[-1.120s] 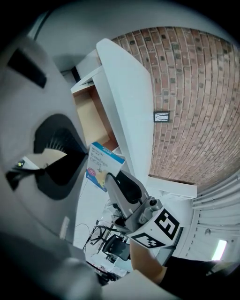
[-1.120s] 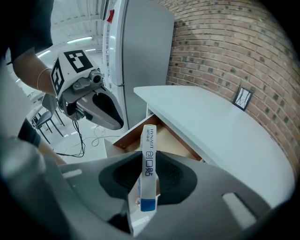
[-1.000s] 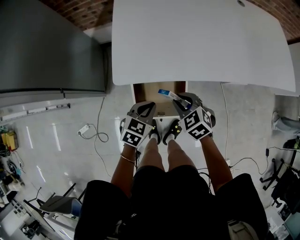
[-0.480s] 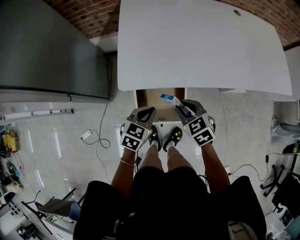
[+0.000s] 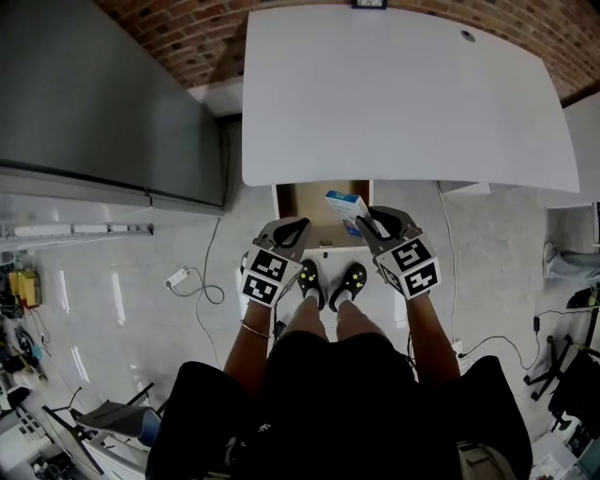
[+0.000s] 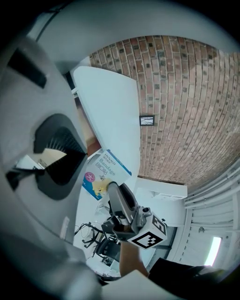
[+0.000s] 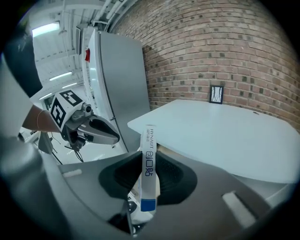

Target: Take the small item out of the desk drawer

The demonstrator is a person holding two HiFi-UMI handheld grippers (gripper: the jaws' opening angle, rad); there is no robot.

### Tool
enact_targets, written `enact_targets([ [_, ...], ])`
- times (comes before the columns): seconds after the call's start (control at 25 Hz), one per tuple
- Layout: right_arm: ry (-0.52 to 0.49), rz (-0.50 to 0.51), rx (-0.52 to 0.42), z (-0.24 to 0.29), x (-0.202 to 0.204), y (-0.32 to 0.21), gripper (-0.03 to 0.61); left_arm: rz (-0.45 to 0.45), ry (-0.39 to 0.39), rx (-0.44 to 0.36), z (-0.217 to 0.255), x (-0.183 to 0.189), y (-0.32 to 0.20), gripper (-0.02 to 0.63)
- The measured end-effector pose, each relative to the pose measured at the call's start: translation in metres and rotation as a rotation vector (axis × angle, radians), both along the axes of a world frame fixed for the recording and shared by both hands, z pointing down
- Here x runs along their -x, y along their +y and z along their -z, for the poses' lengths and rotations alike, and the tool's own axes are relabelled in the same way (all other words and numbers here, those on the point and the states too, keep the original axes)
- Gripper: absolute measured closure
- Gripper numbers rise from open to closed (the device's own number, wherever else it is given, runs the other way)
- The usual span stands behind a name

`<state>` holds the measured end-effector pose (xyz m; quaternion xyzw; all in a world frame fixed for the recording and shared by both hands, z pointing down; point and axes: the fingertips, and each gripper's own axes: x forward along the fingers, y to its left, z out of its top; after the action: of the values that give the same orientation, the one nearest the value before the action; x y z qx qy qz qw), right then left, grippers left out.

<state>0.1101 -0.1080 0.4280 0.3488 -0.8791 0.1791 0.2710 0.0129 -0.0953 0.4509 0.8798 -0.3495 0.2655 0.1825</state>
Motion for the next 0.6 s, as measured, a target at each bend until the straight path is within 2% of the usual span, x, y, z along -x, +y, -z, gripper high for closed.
enact_targets([
  [0.6, -0.12, -0.081, -0.052, 0.057, -0.012, 0.007, 0.479, -0.008, 0.018, -0.101, 0.056, -0.006, -0.006, 0.614],
])
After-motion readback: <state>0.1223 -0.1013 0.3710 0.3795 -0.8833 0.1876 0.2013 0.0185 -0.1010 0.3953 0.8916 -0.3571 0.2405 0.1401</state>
